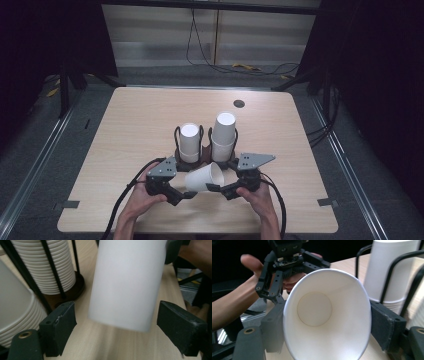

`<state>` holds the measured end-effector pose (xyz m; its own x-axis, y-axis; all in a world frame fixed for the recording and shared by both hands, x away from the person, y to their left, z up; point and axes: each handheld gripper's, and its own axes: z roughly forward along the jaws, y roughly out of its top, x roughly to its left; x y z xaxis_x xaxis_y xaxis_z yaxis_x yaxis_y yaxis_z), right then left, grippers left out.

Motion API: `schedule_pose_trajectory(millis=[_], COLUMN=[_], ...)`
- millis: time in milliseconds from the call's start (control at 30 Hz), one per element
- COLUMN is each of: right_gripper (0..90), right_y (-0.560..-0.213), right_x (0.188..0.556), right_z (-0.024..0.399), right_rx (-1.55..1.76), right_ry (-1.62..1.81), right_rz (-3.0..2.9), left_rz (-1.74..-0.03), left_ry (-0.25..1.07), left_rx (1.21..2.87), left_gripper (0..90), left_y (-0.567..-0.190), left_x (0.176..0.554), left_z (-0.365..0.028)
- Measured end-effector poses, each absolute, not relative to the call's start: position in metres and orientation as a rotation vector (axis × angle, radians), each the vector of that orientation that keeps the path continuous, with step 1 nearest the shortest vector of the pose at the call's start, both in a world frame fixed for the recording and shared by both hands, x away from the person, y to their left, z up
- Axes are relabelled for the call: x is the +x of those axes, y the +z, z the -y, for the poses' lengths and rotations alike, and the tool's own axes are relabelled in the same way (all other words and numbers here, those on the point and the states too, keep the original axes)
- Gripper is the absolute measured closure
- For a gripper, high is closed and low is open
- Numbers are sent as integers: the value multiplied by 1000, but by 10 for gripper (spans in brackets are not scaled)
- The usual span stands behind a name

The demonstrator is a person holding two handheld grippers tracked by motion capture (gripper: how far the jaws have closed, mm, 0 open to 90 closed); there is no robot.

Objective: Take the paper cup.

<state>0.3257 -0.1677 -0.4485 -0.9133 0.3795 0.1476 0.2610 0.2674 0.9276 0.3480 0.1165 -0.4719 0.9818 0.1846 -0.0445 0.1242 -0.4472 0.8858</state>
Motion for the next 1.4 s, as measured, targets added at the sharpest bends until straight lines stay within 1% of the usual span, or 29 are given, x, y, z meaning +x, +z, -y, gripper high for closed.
schedule_pose_trajectory(millis=[67,233,433,600,767,967,1100,1400], right_gripper=[234,236,236,237,239,240,240,241], right_y=[-447,-442,-438,-435,-430,-419,-411,-396], right_x=[325,324,321,320,320,321,322,342], right_z=[172,186,201,212,224,237,245,266], right_rx=[627,699,768,837,912,980,1035,1140], right_ry=[1731,1675,1631,1577,1517,1454,1340,1186], right_rz=[-2407,-2375,-2340,-2315,-2278,-2235,-2223,-2232], left_rz=[-273,-403,-473,-533,-588,-590,-604,-634], left_ry=[92,243,406,451,495,541,592,627], left_rx=[2022,1959,1866,1774,1748,1713,1680,1662], left_gripper=[157,157,157,154,155,157,157,155], left_y=[-474,-479,-489,-498,-508,-508,-509,-509], left_x=[347,343,335,332,330,325,321,319], left_z=[-117,-123,-129,-134,-135,-136,-137,-138])
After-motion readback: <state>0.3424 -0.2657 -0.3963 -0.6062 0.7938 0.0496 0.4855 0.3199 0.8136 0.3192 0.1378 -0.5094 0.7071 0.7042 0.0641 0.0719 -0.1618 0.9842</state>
